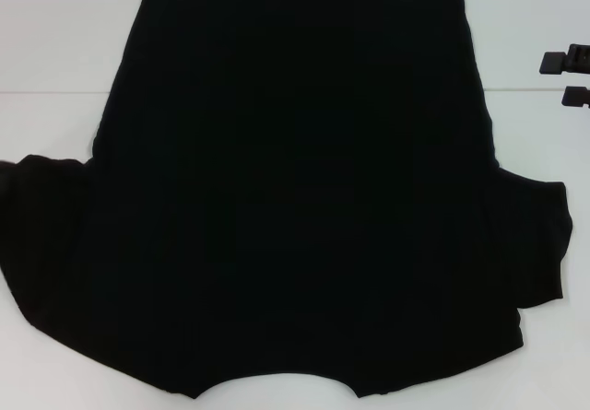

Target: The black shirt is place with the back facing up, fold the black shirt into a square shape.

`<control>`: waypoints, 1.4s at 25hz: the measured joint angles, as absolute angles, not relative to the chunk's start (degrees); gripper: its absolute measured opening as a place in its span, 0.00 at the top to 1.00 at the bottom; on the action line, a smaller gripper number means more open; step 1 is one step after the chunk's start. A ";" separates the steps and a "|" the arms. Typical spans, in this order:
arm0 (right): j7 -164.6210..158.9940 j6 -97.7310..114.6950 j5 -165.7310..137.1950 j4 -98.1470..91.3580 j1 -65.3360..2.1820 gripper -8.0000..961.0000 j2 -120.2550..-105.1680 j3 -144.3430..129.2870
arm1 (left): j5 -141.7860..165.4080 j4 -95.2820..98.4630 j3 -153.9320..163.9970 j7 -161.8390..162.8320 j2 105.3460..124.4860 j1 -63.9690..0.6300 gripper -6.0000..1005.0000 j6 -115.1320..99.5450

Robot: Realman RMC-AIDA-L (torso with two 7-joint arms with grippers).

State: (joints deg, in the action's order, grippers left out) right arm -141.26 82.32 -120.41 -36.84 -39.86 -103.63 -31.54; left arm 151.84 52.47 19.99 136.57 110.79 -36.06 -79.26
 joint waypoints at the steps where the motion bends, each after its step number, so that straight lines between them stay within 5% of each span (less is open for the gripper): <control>1: -141.24 82.07 -120.41 -36.84 -39.87 0.10 -103.62 -31.57 | 151.35 53.00 21.32 134.65 111.14 -36.67 0.93 -80.42; 17: -140.69 81.99 -120.41 -36.47 -39.85 0.12 -103.62 -31.73 | 153.61 71.61 54.19 118.90 118.57 -38.60 0.91 -81.19; 24: -141.09 81.99 -120.41 -36.47 -39.39 0.13 -103.62 -31.73 | 163.68 72.48 62.79 122.28 123.56 -37.60 0.89 -80.80; 27: -141.22 81.98 -120.41 -36.47 -39.20 0.13 -103.59 -31.73 | 162.92 76.32 60.12 125.05 123.68 -36.11 0.89 -80.38; 30: -141.08 82.12 -120.55 -36.47 -39.11 0.13 -103.54 -31.73 | 158.65 77.40 51.18 125.68 122.95 -35.91 0.78 -80.94; 35: -140.95 83.23 -122.93 -36.81 -39.11 0.14 -103.40 -31.73 | 148.85 63.67 32.53 130.23 115.61 -39.39 0.58 -91.02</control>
State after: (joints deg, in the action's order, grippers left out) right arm -140.95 83.23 -122.93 -36.81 -39.11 -103.40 -31.73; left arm 148.85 63.67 32.53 130.23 115.61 -39.39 -91.02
